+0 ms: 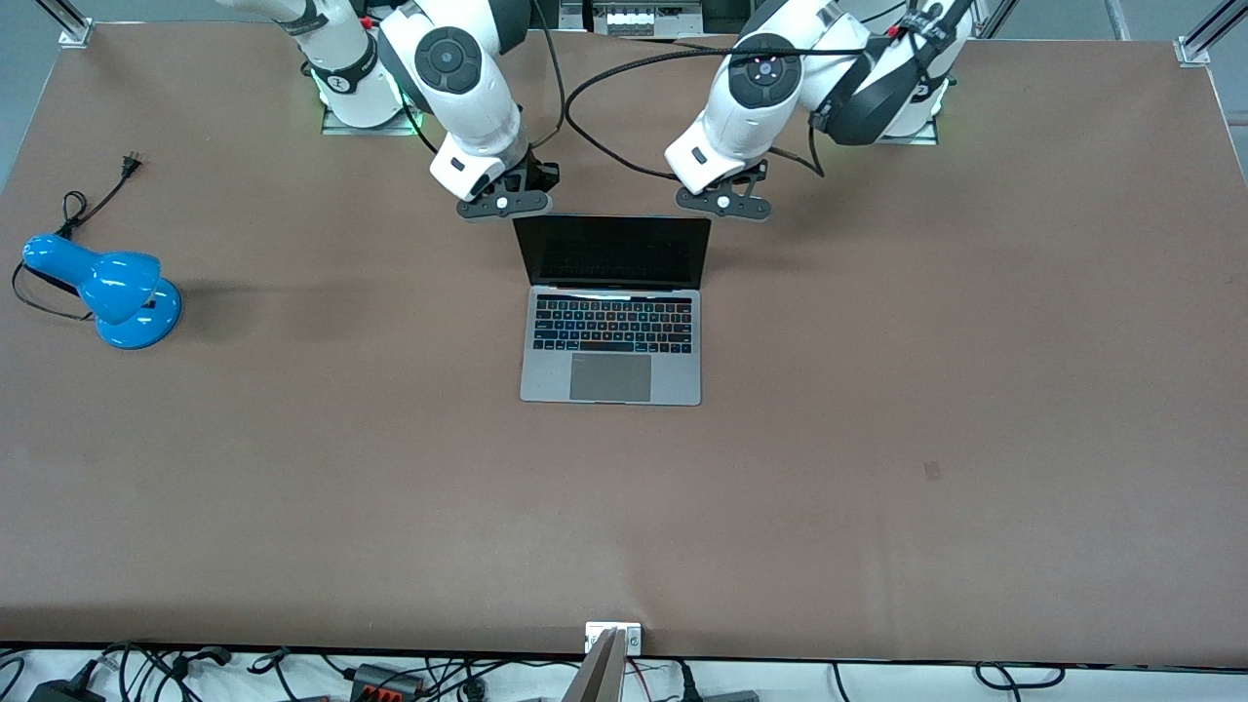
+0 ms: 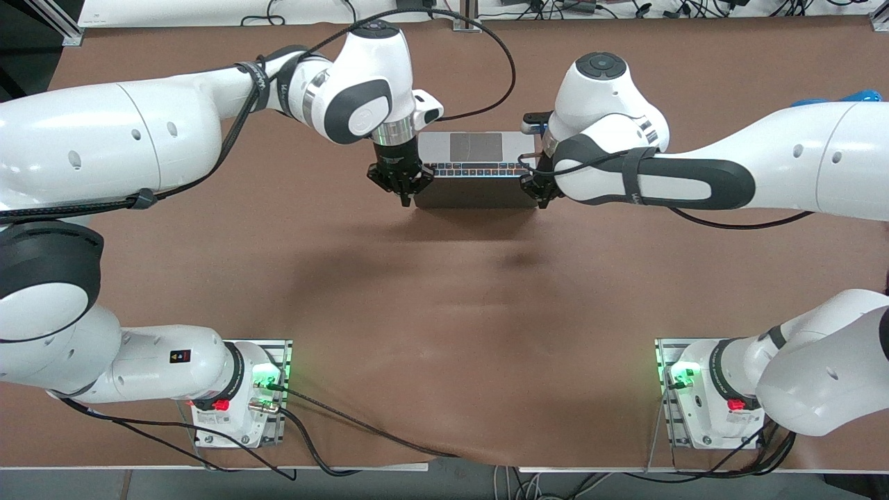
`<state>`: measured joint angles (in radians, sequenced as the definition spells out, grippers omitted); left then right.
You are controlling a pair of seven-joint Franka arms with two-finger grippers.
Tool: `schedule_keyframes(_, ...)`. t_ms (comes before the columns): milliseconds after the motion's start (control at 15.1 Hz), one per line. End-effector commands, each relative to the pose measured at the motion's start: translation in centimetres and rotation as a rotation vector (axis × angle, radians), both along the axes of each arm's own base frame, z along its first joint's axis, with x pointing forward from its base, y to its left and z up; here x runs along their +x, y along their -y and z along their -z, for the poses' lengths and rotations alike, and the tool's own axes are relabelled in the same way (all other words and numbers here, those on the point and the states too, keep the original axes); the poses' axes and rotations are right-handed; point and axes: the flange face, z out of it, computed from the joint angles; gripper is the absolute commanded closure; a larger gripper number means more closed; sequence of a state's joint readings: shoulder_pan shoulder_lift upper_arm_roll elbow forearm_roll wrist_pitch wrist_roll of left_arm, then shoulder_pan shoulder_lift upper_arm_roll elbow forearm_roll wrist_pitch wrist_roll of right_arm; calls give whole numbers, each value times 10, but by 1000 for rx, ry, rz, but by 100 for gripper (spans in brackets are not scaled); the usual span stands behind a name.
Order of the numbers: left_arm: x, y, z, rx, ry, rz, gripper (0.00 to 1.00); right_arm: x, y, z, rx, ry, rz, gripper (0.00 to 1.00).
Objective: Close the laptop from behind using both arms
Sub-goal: 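Position both grippers above the laptop lid's top edge behind the screen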
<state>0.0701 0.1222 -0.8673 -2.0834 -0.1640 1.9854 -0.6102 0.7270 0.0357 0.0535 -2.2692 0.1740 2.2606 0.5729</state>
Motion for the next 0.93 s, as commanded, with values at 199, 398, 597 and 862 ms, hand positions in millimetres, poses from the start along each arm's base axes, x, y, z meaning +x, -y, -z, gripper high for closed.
schedule_keyframes(199,-21,14,39,-36,3,-24,100,-1,-4,7,18,19,6,100)
schedule_keyframes(398,-17,17,43,-58,8,-35,100,1,-5,5,26,30,10,100)
schedule_keyframes(597,-9,18,57,-51,34,-33,100,2,-5,6,30,35,12,100)
schedule_keyframes(862,9,17,69,-27,54,-30,100,12,-10,16,62,83,24,100)
